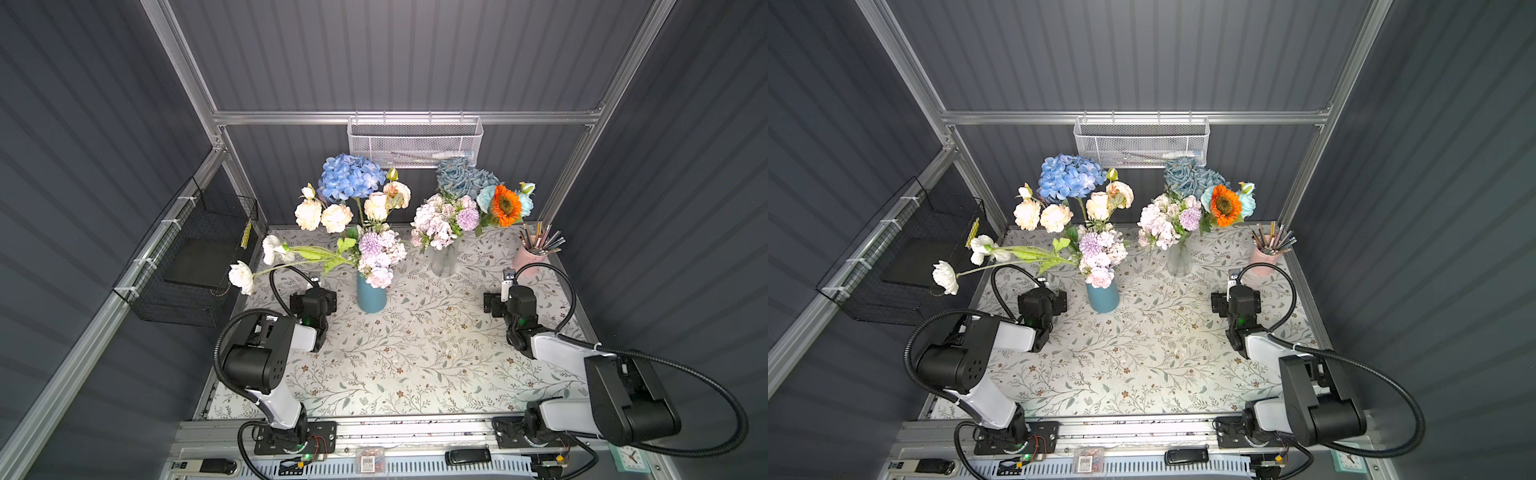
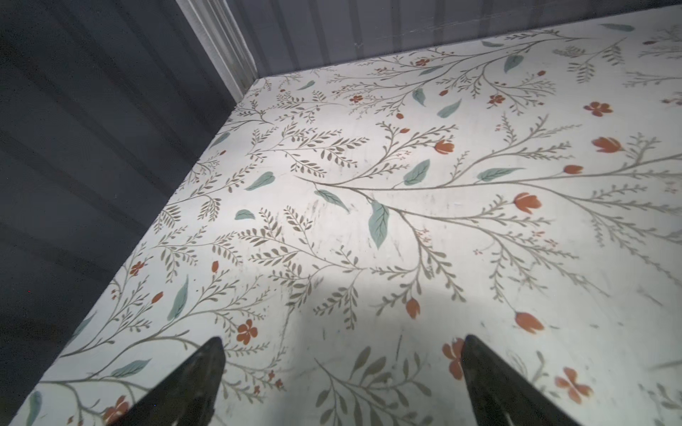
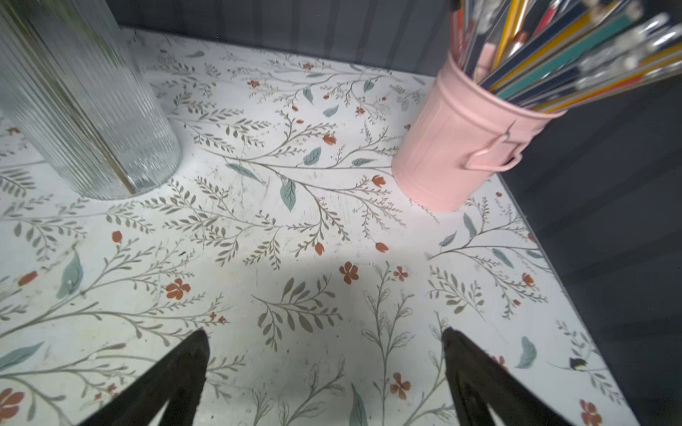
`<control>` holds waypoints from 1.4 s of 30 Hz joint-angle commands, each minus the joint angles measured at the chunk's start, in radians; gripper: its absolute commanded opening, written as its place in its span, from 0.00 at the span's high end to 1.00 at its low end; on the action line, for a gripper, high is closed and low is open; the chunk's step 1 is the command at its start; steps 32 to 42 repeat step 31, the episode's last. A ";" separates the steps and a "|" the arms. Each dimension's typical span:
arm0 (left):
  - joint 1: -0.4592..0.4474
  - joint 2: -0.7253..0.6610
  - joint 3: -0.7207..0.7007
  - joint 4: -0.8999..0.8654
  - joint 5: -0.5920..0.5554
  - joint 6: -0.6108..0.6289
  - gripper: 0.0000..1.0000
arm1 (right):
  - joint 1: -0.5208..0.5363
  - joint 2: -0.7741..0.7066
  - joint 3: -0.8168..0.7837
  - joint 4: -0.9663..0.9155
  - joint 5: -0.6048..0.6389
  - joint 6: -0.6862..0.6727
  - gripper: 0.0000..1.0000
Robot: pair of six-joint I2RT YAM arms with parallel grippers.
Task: Arrange flowers in a vase
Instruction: Reset both arms
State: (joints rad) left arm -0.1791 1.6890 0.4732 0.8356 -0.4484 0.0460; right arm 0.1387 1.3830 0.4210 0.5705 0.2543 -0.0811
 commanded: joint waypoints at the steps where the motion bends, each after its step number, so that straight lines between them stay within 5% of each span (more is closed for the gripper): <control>1: 0.039 0.002 -0.025 0.100 0.129 0.005 0.00 | -0.062 0.036 0.039 0.133 -0.098 0.013 0.01; 7: 0.049 0.027 -0.026 0.124 0.148 0.003 0.00 | -0.216 0.037 -0.035 0.255 -0.334 0.123 0.01; 9: 0.050 0.032 -0.025 0.138 0.149 0.005 0.00 | -0.225 0.082 -0.096 0.434 -0.352 0.128 0.01; 11: 0.050 0.029 -0.023 0.123 0.150 0.002 0.00 | -0.226 0.057 -0.083 0.340 -0.378 0.117 0.01; 42: 0.053 0.034 -0.021 0.132 0.155 0.003 0.00 | -0.221 0.071 -0.101 0.405 -0.316 0.139 0.01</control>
